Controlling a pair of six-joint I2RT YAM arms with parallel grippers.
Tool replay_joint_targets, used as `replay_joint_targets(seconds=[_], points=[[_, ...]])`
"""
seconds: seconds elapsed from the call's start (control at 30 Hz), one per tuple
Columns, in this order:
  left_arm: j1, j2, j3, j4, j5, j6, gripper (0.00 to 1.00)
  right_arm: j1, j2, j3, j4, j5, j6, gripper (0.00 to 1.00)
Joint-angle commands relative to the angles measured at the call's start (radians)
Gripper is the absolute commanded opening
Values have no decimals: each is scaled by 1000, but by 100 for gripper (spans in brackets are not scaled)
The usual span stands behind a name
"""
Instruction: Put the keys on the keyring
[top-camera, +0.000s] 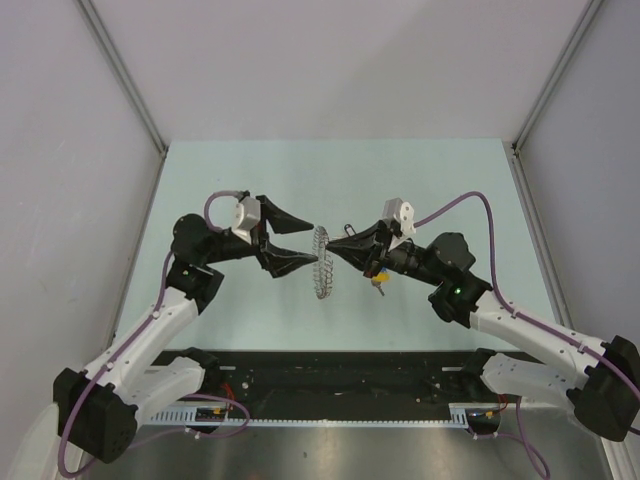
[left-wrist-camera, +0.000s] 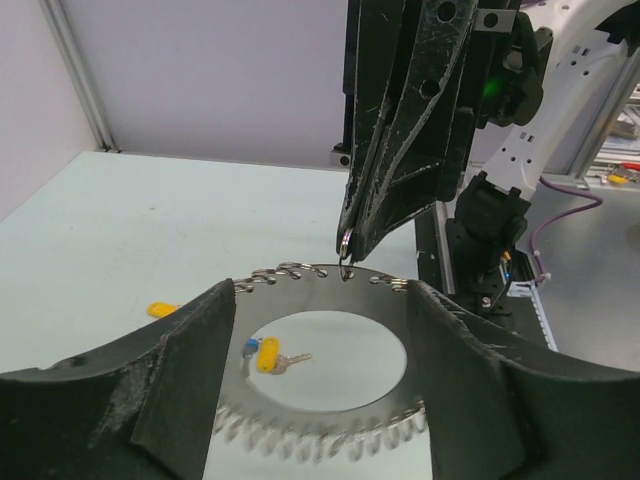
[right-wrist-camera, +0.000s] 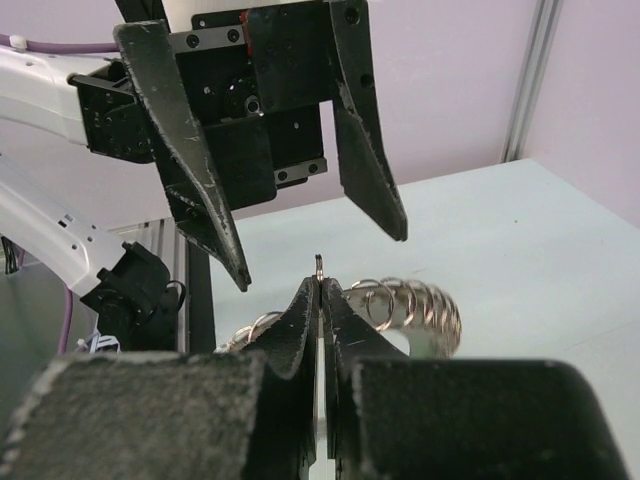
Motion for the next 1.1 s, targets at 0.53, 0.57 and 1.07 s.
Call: replay_joint_targets(seconds=[0.53,0.57,1.07], points=[[-28,25,23,-22,16,-21,34,25,-24,12,96,13,-3,0],[-29,26,25,-22,19,-23,33,25,-26,12,98,13,-3,0],[-43,40,10,83,79,-119,36,26,-27,11,75,30,-21,0]])
